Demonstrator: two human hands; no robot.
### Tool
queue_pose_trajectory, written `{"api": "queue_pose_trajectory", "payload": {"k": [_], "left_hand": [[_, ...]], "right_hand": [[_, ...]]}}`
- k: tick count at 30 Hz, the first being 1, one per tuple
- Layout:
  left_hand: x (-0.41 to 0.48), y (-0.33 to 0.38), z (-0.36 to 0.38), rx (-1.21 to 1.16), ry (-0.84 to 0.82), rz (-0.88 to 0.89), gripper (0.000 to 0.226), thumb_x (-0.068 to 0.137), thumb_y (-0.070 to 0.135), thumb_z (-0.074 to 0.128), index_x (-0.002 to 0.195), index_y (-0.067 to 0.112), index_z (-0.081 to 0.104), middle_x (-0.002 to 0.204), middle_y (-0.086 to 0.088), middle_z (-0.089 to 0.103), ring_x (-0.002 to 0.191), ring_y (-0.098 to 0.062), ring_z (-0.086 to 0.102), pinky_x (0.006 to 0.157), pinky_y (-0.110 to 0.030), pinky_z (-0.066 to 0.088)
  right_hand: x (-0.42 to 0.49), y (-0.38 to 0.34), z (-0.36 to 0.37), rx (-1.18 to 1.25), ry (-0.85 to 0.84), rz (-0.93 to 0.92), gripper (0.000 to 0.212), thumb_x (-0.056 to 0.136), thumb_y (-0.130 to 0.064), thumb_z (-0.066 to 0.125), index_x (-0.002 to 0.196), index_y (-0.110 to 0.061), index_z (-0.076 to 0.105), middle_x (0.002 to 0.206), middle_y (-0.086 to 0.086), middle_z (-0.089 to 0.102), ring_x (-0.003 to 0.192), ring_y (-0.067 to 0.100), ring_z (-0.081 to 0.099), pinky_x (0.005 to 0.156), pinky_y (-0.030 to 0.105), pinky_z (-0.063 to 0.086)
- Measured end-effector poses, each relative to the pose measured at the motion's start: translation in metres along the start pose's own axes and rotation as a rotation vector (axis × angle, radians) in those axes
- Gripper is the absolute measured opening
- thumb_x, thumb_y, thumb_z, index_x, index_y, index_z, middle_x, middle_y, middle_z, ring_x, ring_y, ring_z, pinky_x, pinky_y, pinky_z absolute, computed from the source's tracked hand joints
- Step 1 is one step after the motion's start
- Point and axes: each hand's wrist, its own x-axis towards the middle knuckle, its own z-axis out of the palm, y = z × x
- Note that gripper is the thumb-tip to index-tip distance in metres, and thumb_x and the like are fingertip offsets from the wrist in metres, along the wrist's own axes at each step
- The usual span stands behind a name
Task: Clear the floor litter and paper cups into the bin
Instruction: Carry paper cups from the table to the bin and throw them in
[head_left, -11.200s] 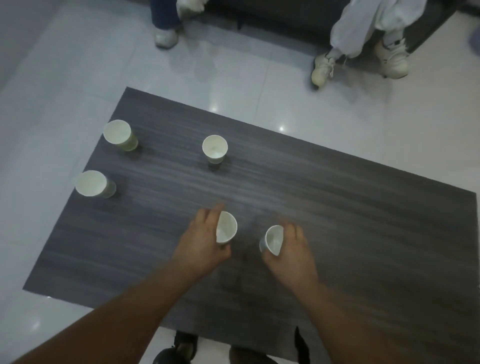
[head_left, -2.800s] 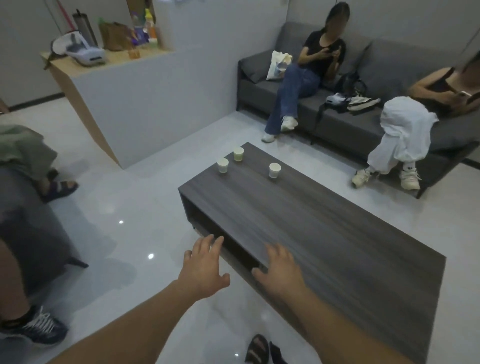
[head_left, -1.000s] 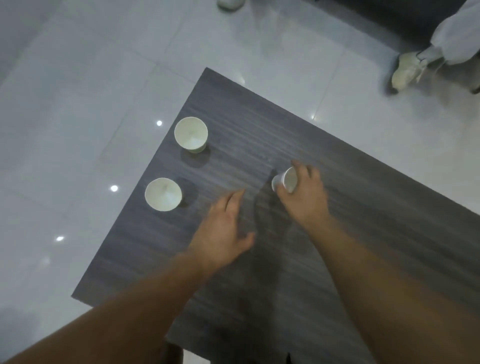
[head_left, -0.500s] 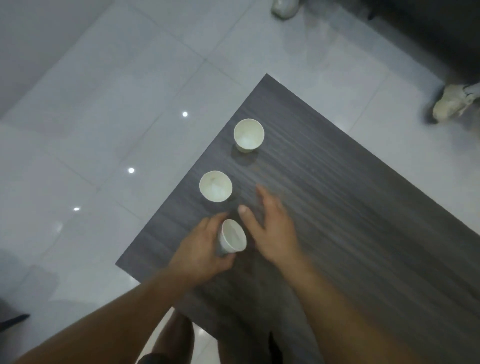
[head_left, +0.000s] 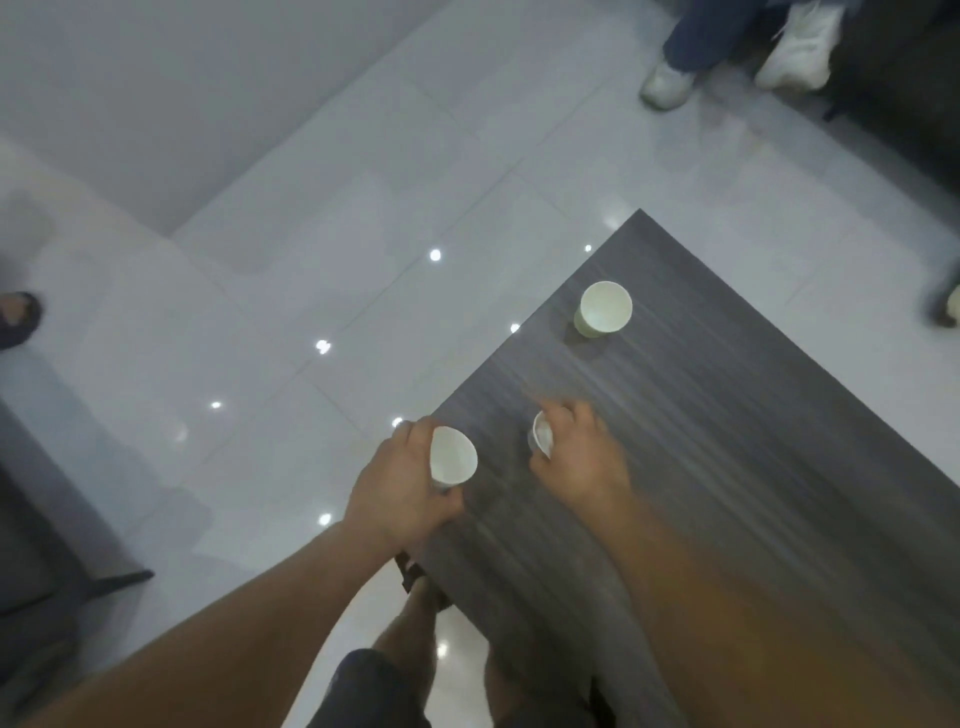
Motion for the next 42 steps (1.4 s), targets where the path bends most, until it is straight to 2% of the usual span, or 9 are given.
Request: {"api": "queue_pose_trajectory", "payload": {"k": [5,11,16,21,25,28,32,36,42], "left_hand": [[-0.017,0.039,-0.051,0.01,0.036,0.101,0.084,0.069,0.038,0.076,0.139,0.023,0.032,0.129,-0.004,0.046,0.107,-0.025,0.054,0.084,-0.033,0.049],[-0.053,0.086,-0.1,0.062,-0.023,0.331,0.082,0.075,0.035,0.07,0.144,0.028,0.027,0.131,-0.007,0.039,0.106,-0.031,0.055,0.088,-0.042,0.05],[-0.094,0.108,-0.119,0.166,-0.09,0.576,0.075,0.076,0.034,0.07,0.141,0.022,0.034,0.131,-0.008,0.039,0.106,-0.031,0.054,0.089,-0.038,0.049],[-0.135,0.142,-0.111,0.269,-0.217,0.806,0.073,0.075,0.032,0.072,0.138,0.023,0.038,0.135,-0.002,0.036,0.107,-0.026,0.054,0.088,-0.03,0.046],[-0.194,0.185,-0.074,0.362,-0.335,1.045,0.076,0.075,0.029,0.072,0.142,0.022,0.035,0.136,-0.002,0.033,0.114,-0.026,0.051,0.092,-0.038,0.047],[-0.243,0.204,-0.04,0.413,-0.414,1.17,0.074,0.077,0.028,0.07,0.141,0.022,0.035,0.135,-0.002,0.033,0.113,-0.025,0.05,0.092,-0.039,0.048],[-0.332,0.223,0.022,0.514,-0.52,1.36,0.077,0.078,0.03,0.069,0.144,0.021,0.031,0.135,-0.003,0.032,0.113,-0.024,0.05,0.092,-0.035,0.047],[-0.442,0.224,0.093,0.56,-0.615,1.517,0.082,0.076,0.028,0.07,0.147,0.021,0.03,0.132,-0.006,0.034,0.112,-0.028,0.051,0.095,-0.037,0.046],[-0.599,0.206,0.191,0.64,-0.774,1.71,0.08,0.074,0.026,0.072,0.144,0.018,0.035,0.133,-0.005,0.034,0.114,-0.027,0.052,0.095,-0.029,0.042]], "right_hand": [[-0.069,-0.012,-0.035,0.109,0.106,0.085,0.066,0.088,-0.033,0.059,0.148,-0.028,0.033,0.144,0.003,0.034,0.123,0.028,0.043,0.093,0.035,0.044],[-0.156,-0.025,-0.073,0.2,0.262,0.204,0.057,0.086,-0.03,0.06,0.139,-0.027,0.04,0.141,-0.001,0.034,0.122,0.027,0.042,0.09,0.036,0.045],[-0.238,-0.041,-0.063,0.287,0.396,0.389,0.064,0.086,-0.032,0.063,0.144,-0.023,0.036,0.142,0.004,0.034,0.124,0.028,0.041,0.099,0.036,0.04],[-0.319,-0.052,-0.028,0.436,0.54,0.596,0.065,0.086,-0.036,0.063,0.144,-0.025,0.036,0.14,0.003,0.037,0.122,0.027,0.043,0.1,0.034,0.039],[-0.393,-0.044,0.007,0.547,0.688,0.779,0.064,0.088,-0.041,0.062,0.144,-0.027,0.035,0.143,0.0,0.034,0.123,0.025,0.045,0.1,0.035,0.042],[-0.443,-0.038,0.038,0.598,0.782,0.907,0.059,0.089,-0.043,0.061,0.141,-0.029,0.038,0.14,-0.002,0.038,0.12,0.024,0.048,0.093,0.033,0.043],[-0.532,-0.023,0.088,0.669,0.909,1.078,0.061,0.089,-0.042,0.06,0.143,-0.027,0.037,0.141,-0.001,0.038,0.122,0.023,0.045,0.093,0.033,0.044],[-0.637,-0.008,0.15,0.708,0.993,1.248,0.06,0.087,-0.038,0.059,0.142,-0.025,0.038,0.14,0.001,0.038,0.117,0.026,0.048,0.091,0.032,0.044],[-0.778,-0.003,0.239,0.801,1.041,1.466,0.063,0.088,-0.037,0.057,0.145,-0.027,0.033,0.143,-0.001,0.034,0.122,0.024,0.045,0.096,0.032,0.044]]}}
